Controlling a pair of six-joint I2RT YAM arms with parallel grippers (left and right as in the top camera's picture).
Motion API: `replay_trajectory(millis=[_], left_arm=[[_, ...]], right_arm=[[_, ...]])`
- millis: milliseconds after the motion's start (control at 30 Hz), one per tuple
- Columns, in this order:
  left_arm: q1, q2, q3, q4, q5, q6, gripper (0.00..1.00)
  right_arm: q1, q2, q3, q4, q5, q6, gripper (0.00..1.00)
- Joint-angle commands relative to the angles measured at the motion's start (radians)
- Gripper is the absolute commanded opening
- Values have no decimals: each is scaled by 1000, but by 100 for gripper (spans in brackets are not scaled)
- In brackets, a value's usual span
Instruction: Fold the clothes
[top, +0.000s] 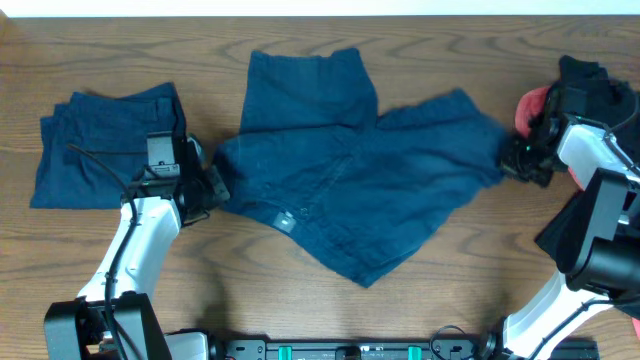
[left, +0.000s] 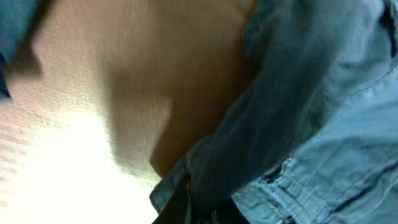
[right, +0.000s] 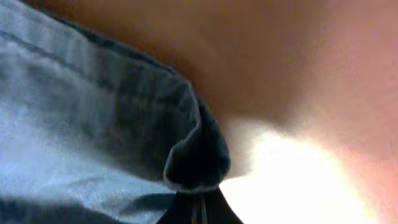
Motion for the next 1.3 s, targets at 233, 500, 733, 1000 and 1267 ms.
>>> replay_trajectory(millis=[233,500,733,1000,1267], left_arm=[[50,-5,183,122,-79,9,6],[58,4,196,112,-76,8,37],[58,6,195,-64,-14,8,46],[-16,6,189,-243,229,1,47],[-182,57,111,-151,201,-150,56]], right_arm=[[-8,-193,-20,-270,261,161,1],[-8,-336,-20,-419,243,121,3],[-4,-351,-20,-449,184,55,35],[14,-351,-20,-386,179,22,38],[55,-351,-20,-318,153,-4,40]])
